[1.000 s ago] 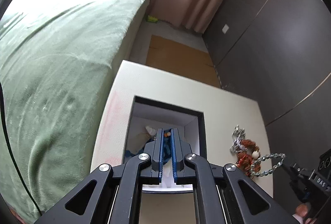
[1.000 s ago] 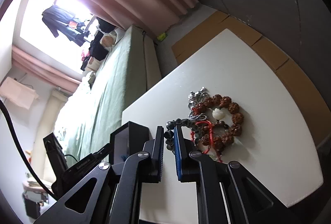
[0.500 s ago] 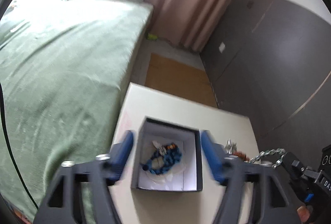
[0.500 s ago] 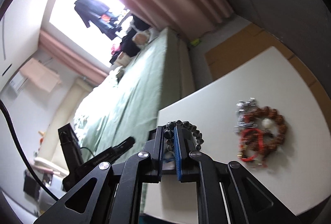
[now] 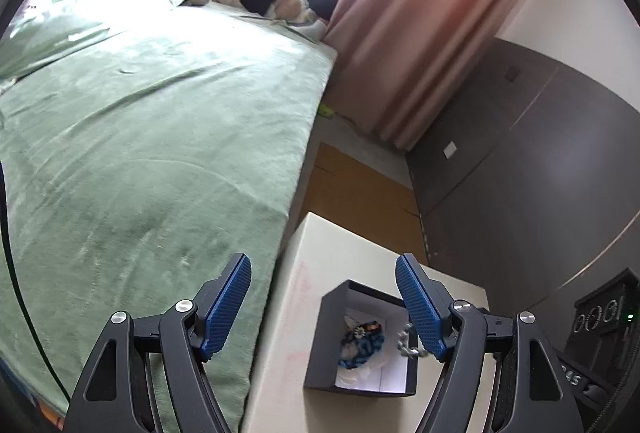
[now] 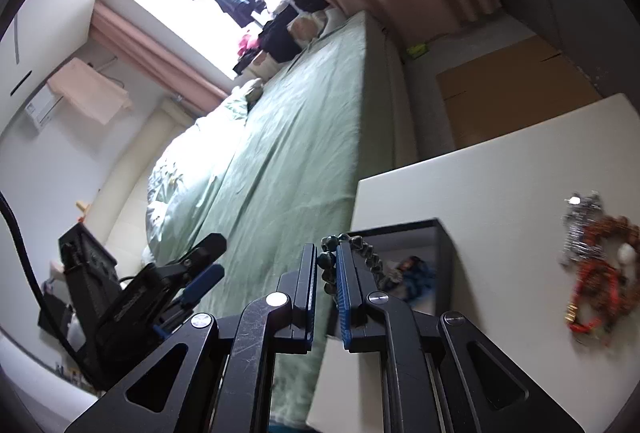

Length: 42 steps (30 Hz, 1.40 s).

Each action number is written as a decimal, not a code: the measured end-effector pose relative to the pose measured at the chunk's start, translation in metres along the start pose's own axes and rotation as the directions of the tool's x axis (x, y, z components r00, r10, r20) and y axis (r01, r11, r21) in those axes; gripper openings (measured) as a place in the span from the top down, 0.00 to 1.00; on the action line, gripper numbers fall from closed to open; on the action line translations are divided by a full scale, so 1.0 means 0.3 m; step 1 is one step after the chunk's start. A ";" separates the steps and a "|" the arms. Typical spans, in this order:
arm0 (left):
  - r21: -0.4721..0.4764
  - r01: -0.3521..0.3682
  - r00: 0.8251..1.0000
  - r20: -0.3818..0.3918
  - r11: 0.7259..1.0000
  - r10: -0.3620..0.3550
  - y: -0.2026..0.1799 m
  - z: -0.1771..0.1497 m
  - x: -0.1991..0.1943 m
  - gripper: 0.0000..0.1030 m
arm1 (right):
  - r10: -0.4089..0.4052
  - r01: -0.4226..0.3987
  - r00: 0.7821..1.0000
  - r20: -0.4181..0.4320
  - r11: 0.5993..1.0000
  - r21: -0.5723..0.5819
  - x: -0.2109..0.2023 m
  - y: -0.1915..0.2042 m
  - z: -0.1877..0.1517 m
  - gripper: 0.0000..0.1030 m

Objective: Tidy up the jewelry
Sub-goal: 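Release the blue bracelet into the box while the right gripper drops the dark bead strand in, then grasp the red-string pendant from the heap with the left gripper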

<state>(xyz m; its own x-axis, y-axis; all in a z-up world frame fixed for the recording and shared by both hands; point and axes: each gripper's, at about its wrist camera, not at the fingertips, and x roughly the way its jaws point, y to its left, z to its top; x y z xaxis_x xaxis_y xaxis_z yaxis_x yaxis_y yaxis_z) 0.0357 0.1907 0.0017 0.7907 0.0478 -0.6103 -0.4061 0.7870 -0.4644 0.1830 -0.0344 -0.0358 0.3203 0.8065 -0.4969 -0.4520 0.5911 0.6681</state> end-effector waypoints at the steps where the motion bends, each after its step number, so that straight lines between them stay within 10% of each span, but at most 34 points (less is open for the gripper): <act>1: -0.007 0.004 1.000 0.000 1.000 -0.004 0.007 0.002 -0.002 0.27 | 0.010 -0.010 1.000 0.001 1.000 -0.009 0.018 0.007 0.002 0.89; 6: 0.002 0.005 1.000 0.013 1.000 -0.005 0.008 0.005 -0.007 0.27 | -0.147 0.145 0.987 -0.063 0.989 -0.034 0.106 -0.039 -0.008 0.88; 14: 0.033 0.024 1.000 0.017 0.999 -0.024 -0.044 -0.022 0.000 0.27 | -0.178 0.178 0.984 -0.001 0.984 0.018 -0.045 -0.126 -0.027 0.70; 21: 0.126 0.022 1.000 -0.015 0.992 -0.020 -0.139 -0.072 0.033 0.27 | -0.210 0.204 0.970 0.120 0.977 0.064 -0.261 -0.174 -0.031 0.33; 42: 0.367 0.182 0.969 -0.224 0.912 -0.104 -0.507 -0.347 0.194 0.27 | -0.359 0.327 0.933 0.039 0.886 0.329 -0.512 -0.501 -0.103 0.31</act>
<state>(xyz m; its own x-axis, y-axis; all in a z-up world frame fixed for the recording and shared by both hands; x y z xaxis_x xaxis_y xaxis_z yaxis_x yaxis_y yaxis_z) 0.0958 0.0097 -0.0300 0.7056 -0.1732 -0.6872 -0.0581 0.9523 -0.2996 0.1760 -0.2474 -0.0770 0.4932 0.5404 -0.6817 -0.0218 0.7911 0.6113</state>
